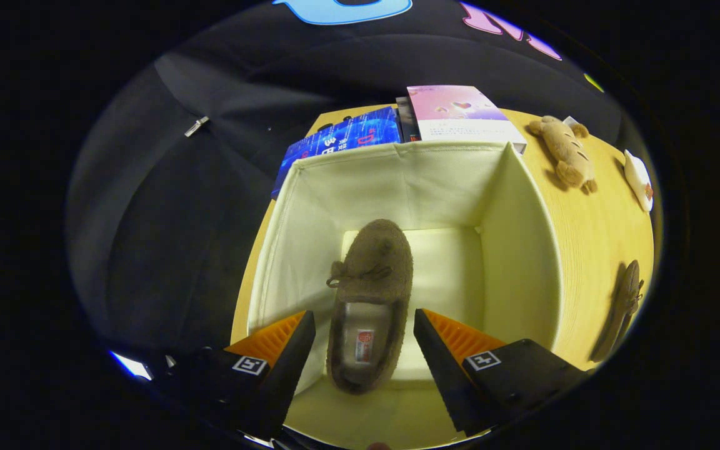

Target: Open the storage box then place both shoes into the box .Put the left shoe in first, then the right shoe, with the right side of both shoes facing outward in a uniform manner.

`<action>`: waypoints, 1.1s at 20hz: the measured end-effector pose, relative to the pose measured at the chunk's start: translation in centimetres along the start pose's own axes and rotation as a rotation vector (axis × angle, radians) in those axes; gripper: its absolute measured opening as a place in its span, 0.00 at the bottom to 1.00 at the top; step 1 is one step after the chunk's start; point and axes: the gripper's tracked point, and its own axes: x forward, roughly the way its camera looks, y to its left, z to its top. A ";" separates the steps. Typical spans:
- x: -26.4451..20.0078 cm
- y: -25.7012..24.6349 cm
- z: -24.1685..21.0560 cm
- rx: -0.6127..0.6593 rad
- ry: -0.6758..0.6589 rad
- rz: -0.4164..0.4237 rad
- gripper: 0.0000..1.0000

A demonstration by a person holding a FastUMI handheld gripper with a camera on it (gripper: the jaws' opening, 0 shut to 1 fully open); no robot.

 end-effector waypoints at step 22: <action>-21.8 -36.0 -2.6 0.021 -0.220 -0.248 0.98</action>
